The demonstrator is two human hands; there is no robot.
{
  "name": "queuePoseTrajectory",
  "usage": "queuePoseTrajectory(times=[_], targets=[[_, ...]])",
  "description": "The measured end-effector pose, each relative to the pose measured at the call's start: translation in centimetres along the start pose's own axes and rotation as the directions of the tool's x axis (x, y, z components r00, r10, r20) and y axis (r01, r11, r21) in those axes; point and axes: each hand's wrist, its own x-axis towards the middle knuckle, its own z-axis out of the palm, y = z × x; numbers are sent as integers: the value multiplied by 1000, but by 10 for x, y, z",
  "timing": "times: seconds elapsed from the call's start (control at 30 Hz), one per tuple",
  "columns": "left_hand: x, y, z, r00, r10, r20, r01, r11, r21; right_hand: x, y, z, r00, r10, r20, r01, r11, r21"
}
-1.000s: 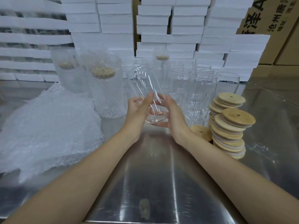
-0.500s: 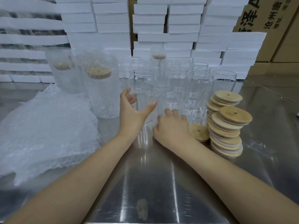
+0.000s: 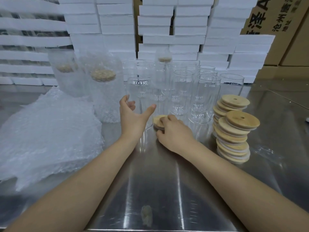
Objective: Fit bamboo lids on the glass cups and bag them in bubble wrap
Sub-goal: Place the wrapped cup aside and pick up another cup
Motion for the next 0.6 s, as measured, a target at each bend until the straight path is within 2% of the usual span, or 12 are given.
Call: queuePoseTrajectory(times=[0.1,0.2,0.27,0.37,0.43,0.47,0.5,0.53,0.6], targets=[[2,0,-1,998,-55,-14,54,997,-47,11,10,3,999,2,-55,3,996,92],[4,1,-2,996,-88,-18,87,994,-73,17,16,5,1000,3,-4,-2,962,274],[5,2,-3,995,-94,-14,92,993,-75,20,18,6,1000,-19,-15,23,942,336],[5,2,-3,996,-88,6,88,994,-70,21,18,7,998,-22,-66,45,927,373],[4,2,-4,996,-87,19,88,994,-66,21,17,6,988,44,-151,30,888,460],[4,2,-4,996,-91,21,92,993,-69,21,15,4,977,106,-184,17,825,565],[5,3,-4,995,-100,20,101,992,-77,20,13,0,968,176,-178,0,711,703],[5,3,-4,994,-112,17,114,989,-90,20,11,-4,964,233,-127,-19,538,842],[7,3,-4,990,-141,11,141,983,-119,19,8,-14,978,208,26,-41,68,997]])
